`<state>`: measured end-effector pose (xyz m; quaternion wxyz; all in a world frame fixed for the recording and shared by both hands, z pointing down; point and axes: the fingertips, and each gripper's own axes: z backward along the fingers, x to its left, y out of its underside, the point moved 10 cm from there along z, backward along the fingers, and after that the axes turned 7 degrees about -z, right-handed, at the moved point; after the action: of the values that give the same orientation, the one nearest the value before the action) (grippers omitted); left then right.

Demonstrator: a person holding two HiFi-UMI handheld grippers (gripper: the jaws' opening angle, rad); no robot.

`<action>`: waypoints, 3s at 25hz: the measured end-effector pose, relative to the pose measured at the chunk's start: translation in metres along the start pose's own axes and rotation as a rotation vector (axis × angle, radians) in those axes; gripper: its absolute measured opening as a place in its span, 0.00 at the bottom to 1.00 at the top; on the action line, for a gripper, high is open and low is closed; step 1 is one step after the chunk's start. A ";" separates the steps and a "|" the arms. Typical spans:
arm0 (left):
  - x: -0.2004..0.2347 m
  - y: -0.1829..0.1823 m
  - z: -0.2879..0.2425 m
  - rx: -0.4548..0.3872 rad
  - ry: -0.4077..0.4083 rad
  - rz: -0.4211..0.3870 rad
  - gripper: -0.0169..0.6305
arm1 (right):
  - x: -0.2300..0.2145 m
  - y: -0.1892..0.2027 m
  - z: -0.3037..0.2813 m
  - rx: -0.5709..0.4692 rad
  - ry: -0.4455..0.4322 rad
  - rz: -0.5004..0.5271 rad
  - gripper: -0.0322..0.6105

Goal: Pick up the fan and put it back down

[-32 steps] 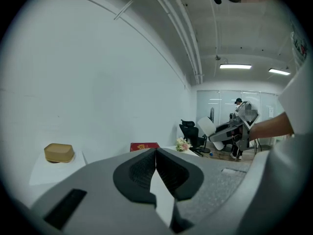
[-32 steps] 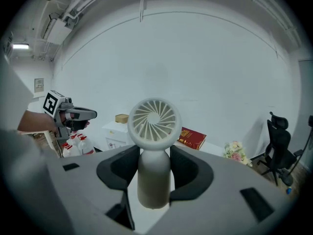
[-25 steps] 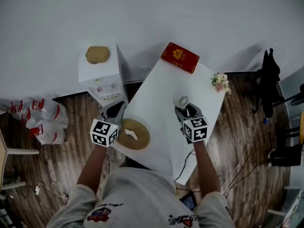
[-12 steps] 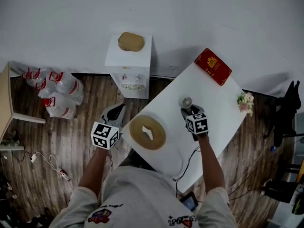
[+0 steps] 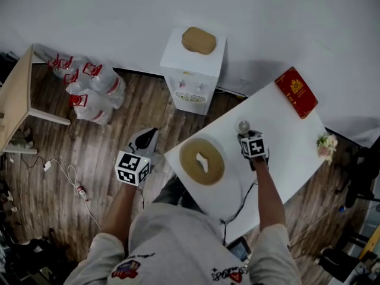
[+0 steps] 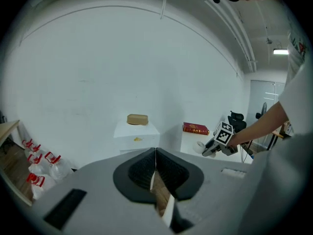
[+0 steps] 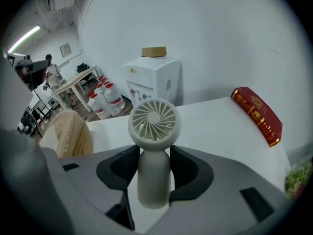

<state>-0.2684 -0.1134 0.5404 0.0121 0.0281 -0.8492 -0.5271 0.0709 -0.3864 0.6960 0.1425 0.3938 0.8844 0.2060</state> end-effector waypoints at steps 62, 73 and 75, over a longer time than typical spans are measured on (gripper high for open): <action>-0.227 -0.131 -0.115 -0.213 0.649 -0.257 0.03 | -0.015 0.138 0.333 -0.826 0.464 -0.365 0.05; -0.247 -0.149 -0.105 -0.263 0.686 -0.274 0.03 | 0.004 0.158 0.382 -0.951 0.569 -0.411 0.04; -0.248 -0.148 -0.103 -0.261 0.683 -0.275 0.03 | 0.006 0.160 0.383 -0.956 0.571 -0.408 0.04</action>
<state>-0.0105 -0.2563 0.4559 0.2270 0.3138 -0.7104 -0.5877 0.3275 -0.1887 0.4366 0.0970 0.0368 0.7547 0.6478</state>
